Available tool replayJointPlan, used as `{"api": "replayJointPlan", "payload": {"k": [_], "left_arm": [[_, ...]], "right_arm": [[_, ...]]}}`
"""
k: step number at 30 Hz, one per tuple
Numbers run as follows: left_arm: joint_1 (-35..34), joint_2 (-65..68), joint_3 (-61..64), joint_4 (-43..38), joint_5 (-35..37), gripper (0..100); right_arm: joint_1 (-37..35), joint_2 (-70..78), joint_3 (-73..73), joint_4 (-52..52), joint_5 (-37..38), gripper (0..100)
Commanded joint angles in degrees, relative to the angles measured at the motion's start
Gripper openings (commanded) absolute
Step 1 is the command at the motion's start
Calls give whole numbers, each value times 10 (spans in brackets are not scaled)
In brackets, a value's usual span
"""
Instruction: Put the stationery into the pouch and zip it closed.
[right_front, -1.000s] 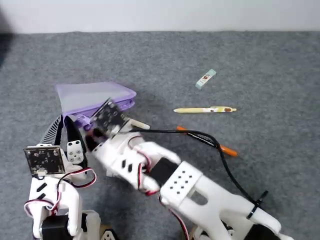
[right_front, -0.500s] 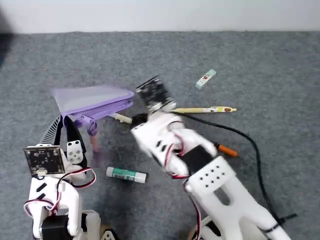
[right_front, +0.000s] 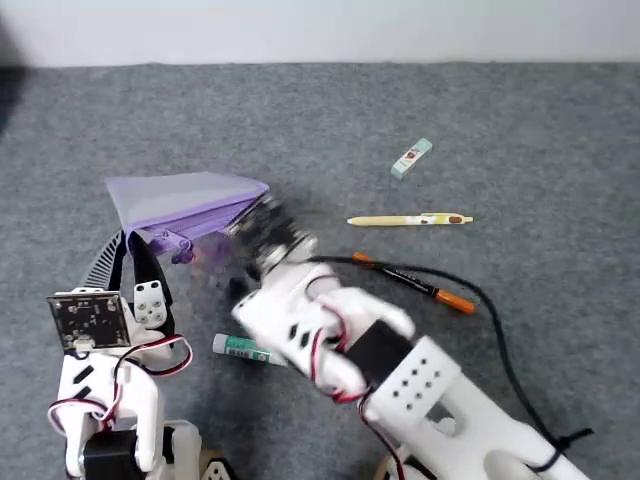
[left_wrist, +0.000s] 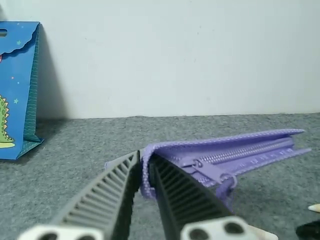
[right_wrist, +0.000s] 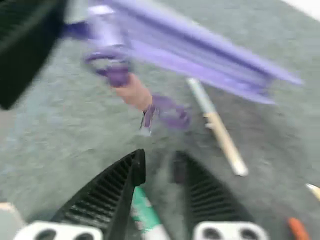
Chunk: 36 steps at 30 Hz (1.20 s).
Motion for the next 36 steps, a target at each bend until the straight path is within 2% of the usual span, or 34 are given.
{"api": "replayJointPlan", "payload": {"k": [1,8,20,23,27,29,36], "left_arm": [[-4,-5,-17,-13,-3,13],[-1,-5,-16,-13,-3,13],[-3,-5,-16,-13,-3,13],[-3,-5,-16,-13,-3,13],[-4,-5,-12,-13,-3,13],[-4,-5,-12,-13,-3,13],[-4,-5,-13,-13,-4,13]], "right_arm": [[-48,-9,-25,-22,-26,247],[-88,58,-28,-123,-26,220],[-74,154,-30,-262,-26,219],[-66,162,-43,-260,-26,186],[-37,157,-47,-259,-23,1],[-16,153,-47,-231,-8,28],[89,84,-25,-135,-2,8]]}}
